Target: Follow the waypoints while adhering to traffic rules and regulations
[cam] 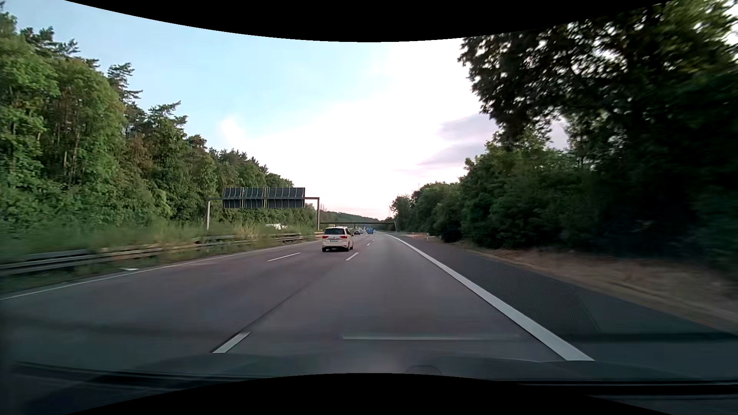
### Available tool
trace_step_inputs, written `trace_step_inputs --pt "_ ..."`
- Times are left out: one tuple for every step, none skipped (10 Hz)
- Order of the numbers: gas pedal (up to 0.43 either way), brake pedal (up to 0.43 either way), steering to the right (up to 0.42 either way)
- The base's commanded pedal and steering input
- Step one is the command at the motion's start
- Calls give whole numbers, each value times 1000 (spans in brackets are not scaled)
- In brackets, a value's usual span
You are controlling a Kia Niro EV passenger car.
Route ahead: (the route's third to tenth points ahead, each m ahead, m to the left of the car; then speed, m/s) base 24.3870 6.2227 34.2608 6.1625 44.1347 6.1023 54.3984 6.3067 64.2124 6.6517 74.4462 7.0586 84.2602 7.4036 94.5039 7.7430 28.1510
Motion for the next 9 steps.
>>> trace_step_inputs --pt "0 0 -7" --pt "0 0 -7" --pt "0 0 -7" --pt "20 0 -7" --pt "28 0 -7" --pt "28 0 -7" --pt "28 0 -6" --pt "39 0 -6" --pt "39 0 -6"
